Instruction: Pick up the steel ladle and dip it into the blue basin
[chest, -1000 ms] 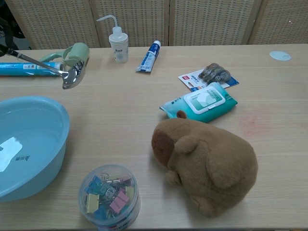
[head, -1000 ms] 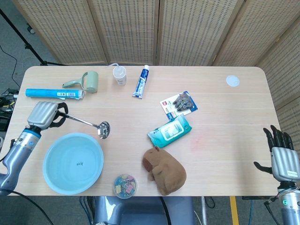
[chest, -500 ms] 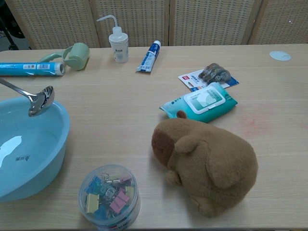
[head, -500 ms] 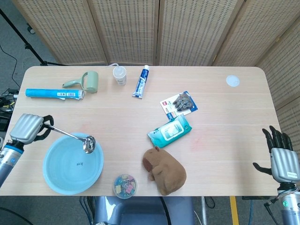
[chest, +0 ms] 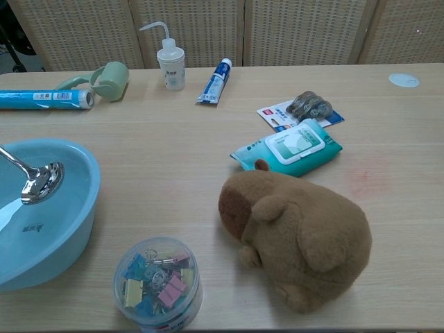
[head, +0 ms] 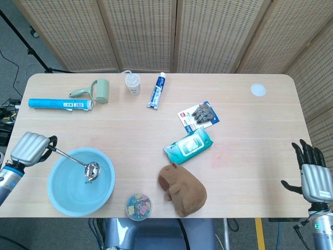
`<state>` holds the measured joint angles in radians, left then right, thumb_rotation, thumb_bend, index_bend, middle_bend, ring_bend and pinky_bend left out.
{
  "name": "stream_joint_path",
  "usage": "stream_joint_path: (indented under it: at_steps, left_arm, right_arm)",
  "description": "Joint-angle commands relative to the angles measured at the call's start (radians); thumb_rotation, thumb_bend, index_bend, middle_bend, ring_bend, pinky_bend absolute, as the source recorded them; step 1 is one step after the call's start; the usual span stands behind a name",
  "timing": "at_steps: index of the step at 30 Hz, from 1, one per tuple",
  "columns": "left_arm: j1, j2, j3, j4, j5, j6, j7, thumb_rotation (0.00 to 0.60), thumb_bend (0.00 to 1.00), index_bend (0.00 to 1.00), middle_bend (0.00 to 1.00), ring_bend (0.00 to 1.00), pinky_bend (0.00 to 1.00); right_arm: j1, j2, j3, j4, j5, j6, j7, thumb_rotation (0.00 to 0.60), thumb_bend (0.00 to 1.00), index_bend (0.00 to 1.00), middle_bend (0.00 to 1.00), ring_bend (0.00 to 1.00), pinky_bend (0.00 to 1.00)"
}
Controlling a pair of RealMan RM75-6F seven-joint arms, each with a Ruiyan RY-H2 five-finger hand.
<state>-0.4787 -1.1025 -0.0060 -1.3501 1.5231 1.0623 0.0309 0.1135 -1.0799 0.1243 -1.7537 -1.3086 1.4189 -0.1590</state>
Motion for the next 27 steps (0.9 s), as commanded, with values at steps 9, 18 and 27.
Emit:
stream_joint_path:
  at_steps: [9, 18, 27]
  left_arm:
    - [-0.039, -0.009, -0.010, -0.066, 0.006, -0.017, 0.229, 0.600, 0.59, 0.86, 0.99, 0.94, 1.00]
    - [-0.062, -0.038, -0.012, -0.088, -0.006, -0.042, 0.336, 0.600, 0.59, 0.86, 0.99, 0.94, 1.00]
    - [-0.074, -0.056, -0.009, -0.104, -0.032, -0.069, 0.366, 0.600, 0.59, 0.86, 0.99, 0.94, 1.00]
  right_arm:
    - [0.000, 0.008, 0.005, 0.001, 0.007, -0.004, 0.015, 0.600, 0.00, 0.00, 0.00, 0.00, 0.00]
    - [0.000, 0.016, 0.010, 0.001, 0.017, -0.009, 0.029, 0.600, 0.00, 0.00, 0.00, 0.00, 0.00]
    - [0.001, 0.023, 0.013, 0.002, 0.022, -0.014, 0.044, 0.600, 0.00, 0.00, 0.00, 0.00, 0.00]
